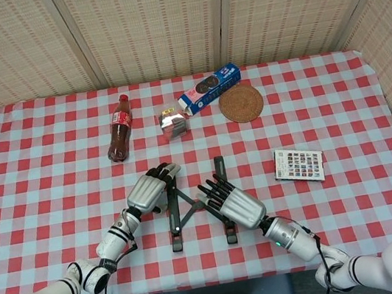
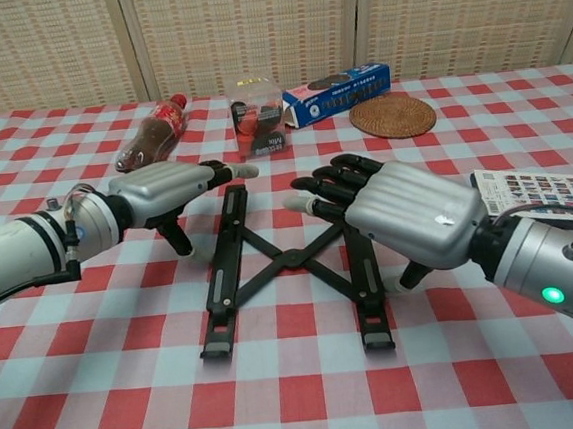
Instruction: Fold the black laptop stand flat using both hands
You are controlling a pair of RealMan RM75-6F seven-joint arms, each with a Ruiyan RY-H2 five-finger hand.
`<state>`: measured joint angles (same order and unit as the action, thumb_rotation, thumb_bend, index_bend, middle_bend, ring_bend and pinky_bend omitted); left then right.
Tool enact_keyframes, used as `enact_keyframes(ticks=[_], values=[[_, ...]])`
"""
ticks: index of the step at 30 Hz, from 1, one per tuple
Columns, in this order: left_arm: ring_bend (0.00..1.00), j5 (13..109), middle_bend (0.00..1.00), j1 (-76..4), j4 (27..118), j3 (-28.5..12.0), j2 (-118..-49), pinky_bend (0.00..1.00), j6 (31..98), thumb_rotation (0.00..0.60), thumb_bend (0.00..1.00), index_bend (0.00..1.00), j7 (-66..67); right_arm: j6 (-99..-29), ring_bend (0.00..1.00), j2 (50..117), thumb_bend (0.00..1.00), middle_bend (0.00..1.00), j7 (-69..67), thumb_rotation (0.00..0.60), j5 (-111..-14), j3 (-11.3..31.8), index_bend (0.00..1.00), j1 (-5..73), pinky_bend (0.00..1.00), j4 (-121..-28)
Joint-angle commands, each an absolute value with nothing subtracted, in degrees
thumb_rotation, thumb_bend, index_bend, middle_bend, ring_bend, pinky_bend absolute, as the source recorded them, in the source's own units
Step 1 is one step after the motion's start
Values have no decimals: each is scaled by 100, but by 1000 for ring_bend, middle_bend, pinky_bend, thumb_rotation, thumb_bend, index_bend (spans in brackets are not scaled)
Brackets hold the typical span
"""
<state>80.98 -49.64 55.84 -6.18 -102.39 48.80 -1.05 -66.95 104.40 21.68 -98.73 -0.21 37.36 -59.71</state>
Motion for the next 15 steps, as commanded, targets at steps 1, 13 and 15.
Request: enact_keyframes(ticks=[1, 13, 15], values=[[0, 8092, 0, -4959, 5617, -622, -10224, 176, 4881, 600, 196, 0, -125, -6754, 0, 10511, 0, 0, 2119, 600, -9897, -23, 0, 3741, 0, -5892], [0, 8069, 0, -4939, 5802, -621, -10135, 176, 4863, 600, 196, 0, -216, -6937, 0, 10742, 0, 0, 1992, 600, -9933, 19, 0, 3773, 0, -5636], [0, 8062, 0, -4940, 5856, -623, -10115, 176, 4850, 600, 196, 0, -230, -6984, 0, 10789, 0, 0, 1974, 600, -9941, 34, 0, 3780, 0, -5593]])
